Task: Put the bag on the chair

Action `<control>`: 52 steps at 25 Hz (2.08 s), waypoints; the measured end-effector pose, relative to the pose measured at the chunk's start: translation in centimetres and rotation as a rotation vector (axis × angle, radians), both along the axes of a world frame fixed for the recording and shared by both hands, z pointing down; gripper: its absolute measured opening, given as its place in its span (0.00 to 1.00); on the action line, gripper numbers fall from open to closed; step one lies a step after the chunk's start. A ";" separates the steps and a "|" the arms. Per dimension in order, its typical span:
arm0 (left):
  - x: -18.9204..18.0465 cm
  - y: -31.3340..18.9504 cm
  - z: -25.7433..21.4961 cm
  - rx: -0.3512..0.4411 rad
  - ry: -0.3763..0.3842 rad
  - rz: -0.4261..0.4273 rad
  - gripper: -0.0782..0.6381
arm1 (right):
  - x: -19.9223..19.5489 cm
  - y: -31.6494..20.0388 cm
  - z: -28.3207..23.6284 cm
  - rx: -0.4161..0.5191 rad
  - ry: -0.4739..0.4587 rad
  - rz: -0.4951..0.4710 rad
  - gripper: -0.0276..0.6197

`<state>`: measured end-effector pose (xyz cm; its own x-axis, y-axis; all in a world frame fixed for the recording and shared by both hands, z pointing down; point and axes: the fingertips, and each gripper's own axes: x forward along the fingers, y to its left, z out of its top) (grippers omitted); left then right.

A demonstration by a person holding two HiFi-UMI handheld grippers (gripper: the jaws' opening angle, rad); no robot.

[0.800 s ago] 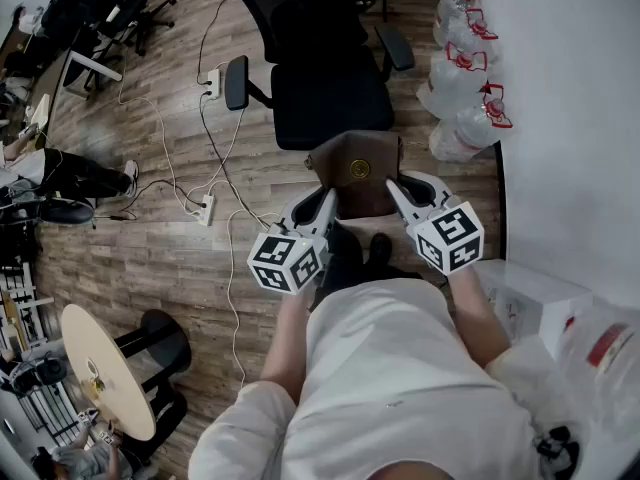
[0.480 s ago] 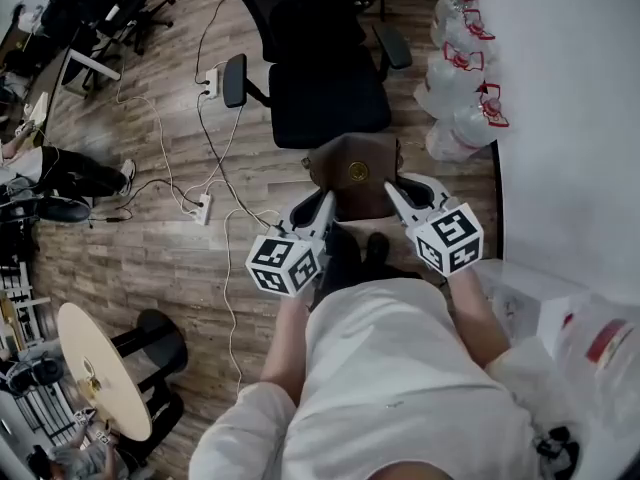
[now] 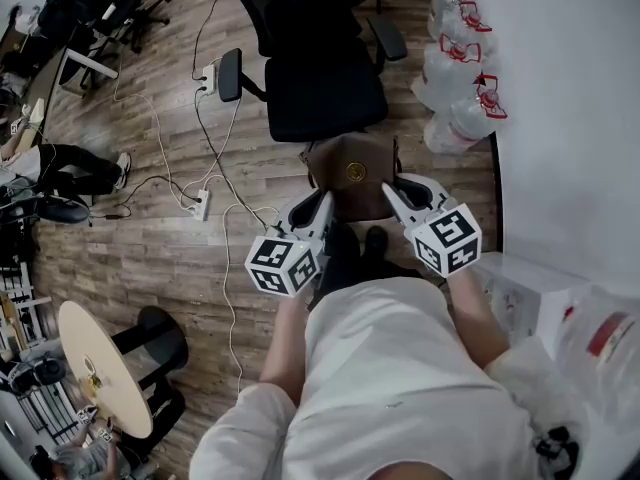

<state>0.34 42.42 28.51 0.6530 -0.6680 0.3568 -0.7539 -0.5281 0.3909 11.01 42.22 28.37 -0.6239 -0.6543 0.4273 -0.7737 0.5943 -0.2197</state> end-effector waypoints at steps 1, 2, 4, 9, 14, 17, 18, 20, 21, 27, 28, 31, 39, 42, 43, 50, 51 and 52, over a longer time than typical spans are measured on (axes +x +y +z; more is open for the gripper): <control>0.1 0.1 0.1 -0.003 -0.002 0.000 0.15 | 0.1 0.1 0.2 -0.007 -0.002 0.001 0.12; 0.2 0.3 0.3 -0.005 -0.004 0.000 0.15 | 0.2 0.2 0.4 -0.014 -0.004 0.001 0.12; 0.3 0.2 0.6 -0.012 -0.006 -0.001 0.15 | 0.3 0.1 0.6 -0.027 -0.007 0.000 0.13; -0.2 -1.1 0.8 -0.022 0.000 0.004 0.15 | -0.2 -1.2 0.7 -0.041 -0.011 -0.001 0.13; -0.3 -3.0 0.6 -0.015 0.004 0.022 0.15 | -0.3 -2.8 0.4 -0.040 -0.009 0.016 0.14; -0.2 -4.5 0.5 -0.010 0.006 0.034 0.15 | -0.2 -4.3 0.4 -0.043 -0.003 0.031 0.14; -0.3 -4.9 0.5 -0.013 0.007 0.037 0.15 | -0.3 -4.6 0.5 -0.048 -0.002 0.034 0.14; -0.7 -5.7 0.8 -0.025 0.010 0.042 0.15 | -0.7 -5.4 0.6 -0.061 -0.001 0.036 0.14; -0.9 -6.1 1.0 -0.032 0.011 0.043 0.15 | -0.9 -5.8 0.8 -0.068 -0.001 0.036 0.14; -2.1 -9.6 1.9 -0.060 0.012 0.060 0.15 | -2.2 -9.1 1.7 -0.099 0.008 0.043 0.14; -2.3 -10.3 1.9 -0.062 0.011 0.062 0.15 | -2.4 -9.8 1.7 -0.103 0.009 0.045 0.14; -3.2 -12.4 1.8 -0.063 0.011 0.063 0.15 | -3.4 -11.9 1.7 -0.108 0.012 0.046 0.14; -6.2 -17.9 1.4 -0.050 0.006 0.058 0.15 | -6.5 -17.5 1.5 -0.097 0.023 0.045 0.14; -7.0 -19.7 1.4 -0.042 -0.006 0.061 0.15 | -7.4 -19.2 1.5 -0.094 0.028 0.053 0.14; -7.2 -20.2 1.5 -0.041 -0.010 0.063 0.15 | -7.6 -19.7 1.6 -0.094 0.030 0.055 0.14; -9.1 -23.3 1.9 -0.030 -0.008 0.071 0.15 | -9.5 -22.6 1.8 -0.087 0.038 0.072 0.14; -9.3 -23.7 2.1 -0.028 -0.009 0.071 0.15 | -9.8 -22.9 1.9 -0.086 0.040 0.078 0.14; -9.5 -24.1 2.2 -0.026 -0.011 0.072 0.15 | -10.0 -23.3 2.0 -0.085 0.042 0.085 0.14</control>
